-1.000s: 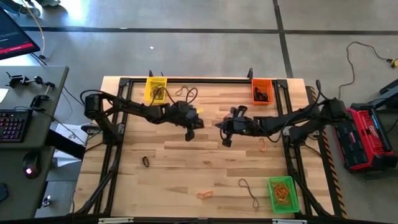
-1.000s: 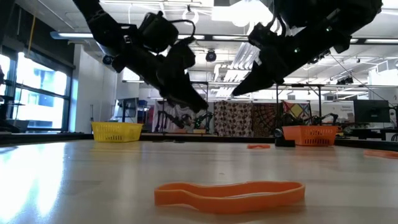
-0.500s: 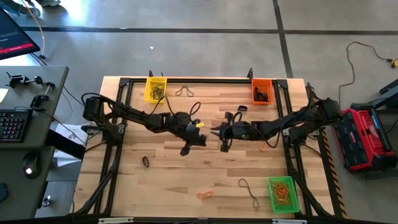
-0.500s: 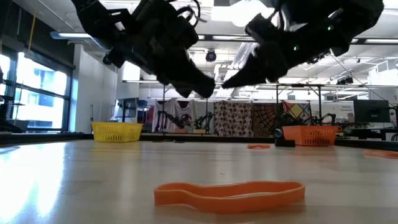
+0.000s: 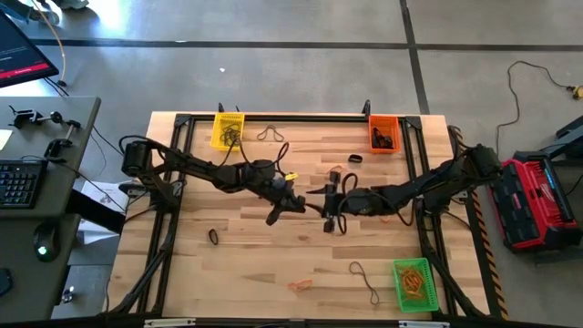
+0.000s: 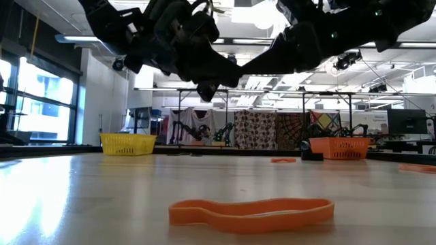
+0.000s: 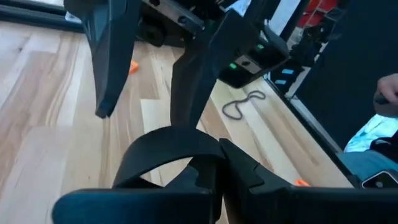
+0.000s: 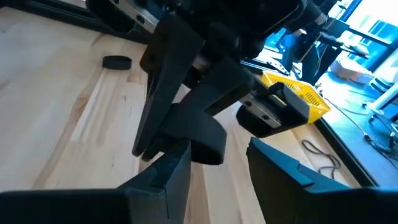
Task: Sort rubber bands into baskets
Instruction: Put the black rubber band into the orange bin
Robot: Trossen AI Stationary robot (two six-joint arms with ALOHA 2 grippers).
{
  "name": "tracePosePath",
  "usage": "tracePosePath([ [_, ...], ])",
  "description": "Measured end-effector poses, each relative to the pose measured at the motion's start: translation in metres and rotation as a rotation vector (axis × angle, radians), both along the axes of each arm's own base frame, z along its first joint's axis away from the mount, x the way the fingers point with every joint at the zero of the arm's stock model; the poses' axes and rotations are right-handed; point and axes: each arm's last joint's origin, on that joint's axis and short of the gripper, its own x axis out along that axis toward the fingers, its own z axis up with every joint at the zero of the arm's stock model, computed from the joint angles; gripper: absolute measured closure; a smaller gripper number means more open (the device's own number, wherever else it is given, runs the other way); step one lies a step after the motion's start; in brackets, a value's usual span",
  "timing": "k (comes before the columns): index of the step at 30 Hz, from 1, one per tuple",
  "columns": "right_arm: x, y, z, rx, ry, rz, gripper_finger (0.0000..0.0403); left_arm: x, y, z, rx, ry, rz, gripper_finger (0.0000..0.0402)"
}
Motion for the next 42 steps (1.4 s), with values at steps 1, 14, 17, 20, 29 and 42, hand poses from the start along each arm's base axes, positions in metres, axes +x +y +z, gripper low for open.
tracePosePath([
  [1,0.0,0.0,0.0,-0.001,-0.003,0.0,0.0254,0.0,0.0,0.001,0.0,-0.007,0.0,0.0402],
  [14,0.002,0.003,0.007,-0.083,-0.046,0.067,0.0257,0.002,-0.003,0.006,-0.052,-0.051,-0.035,0.0401],
  [17,0.002,0.003,0.007,-0.096,-0.047,0.077,0.0274,0.002,-0.003,0.008,-0.059,-0.068,-0.033,0.0401],
  [20,0.002,0.003,0.007,-0.097,-0.046,0.088,0.03,0.003,-0.003,0.011,-0.074,-0.094,-0.03,0.0401],
  [29,0.003,0.003,0.01,-0.133,-0.066,0.09,0.0396,0.003,-0.003,0.013,-0.106,-0.092,-0.019,0.0399],
  [42,0.003,0.002,0.009,-0.133,-0.064,0.05,0.0401,0.004,-0.003,0.012,-0.073,-0.1,0.039,0.0296],
])
